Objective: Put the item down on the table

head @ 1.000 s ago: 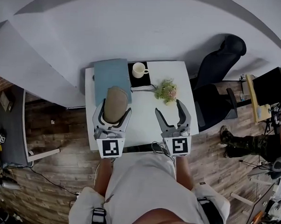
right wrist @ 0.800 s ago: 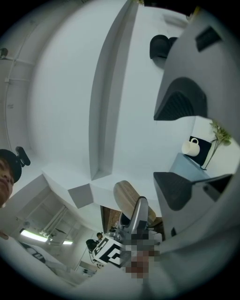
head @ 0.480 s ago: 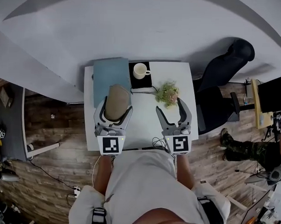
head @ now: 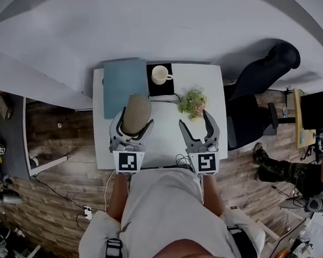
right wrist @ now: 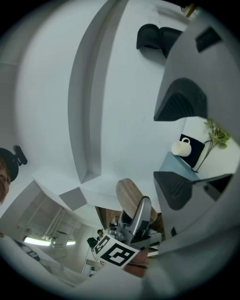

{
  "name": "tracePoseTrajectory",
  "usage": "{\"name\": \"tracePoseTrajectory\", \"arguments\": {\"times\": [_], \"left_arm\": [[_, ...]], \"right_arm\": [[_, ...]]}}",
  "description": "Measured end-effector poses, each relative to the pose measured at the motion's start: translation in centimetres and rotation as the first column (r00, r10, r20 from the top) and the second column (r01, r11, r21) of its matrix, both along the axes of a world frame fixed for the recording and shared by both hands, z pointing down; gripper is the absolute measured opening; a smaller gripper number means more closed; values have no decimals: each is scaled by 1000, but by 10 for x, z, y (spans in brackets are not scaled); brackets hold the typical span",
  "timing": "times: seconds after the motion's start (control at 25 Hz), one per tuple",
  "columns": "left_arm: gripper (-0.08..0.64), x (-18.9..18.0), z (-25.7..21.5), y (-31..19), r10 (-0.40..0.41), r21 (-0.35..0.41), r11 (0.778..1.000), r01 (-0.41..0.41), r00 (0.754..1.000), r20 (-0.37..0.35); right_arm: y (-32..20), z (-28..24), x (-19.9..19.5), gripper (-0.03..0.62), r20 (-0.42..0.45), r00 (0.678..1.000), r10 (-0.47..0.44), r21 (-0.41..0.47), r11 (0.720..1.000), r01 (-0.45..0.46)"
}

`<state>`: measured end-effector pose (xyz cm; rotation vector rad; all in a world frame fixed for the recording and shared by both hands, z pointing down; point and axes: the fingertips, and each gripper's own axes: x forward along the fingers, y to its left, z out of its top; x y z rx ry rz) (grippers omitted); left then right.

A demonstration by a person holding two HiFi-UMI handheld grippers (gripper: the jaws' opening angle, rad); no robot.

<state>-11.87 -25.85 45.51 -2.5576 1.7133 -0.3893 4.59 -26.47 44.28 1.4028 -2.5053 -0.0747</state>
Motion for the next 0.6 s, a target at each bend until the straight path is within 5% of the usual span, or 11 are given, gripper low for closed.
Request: {"name": "tracePoseTrajectory", "arguments": {"times": [0.6], "left_arm": [[409, 27, 67, 2, 78, -107, 992, -73, 996, 44]], "right_arm": [[3, 62, 11, 328, -19, 1000, -16, -118, 993, 14]]}}
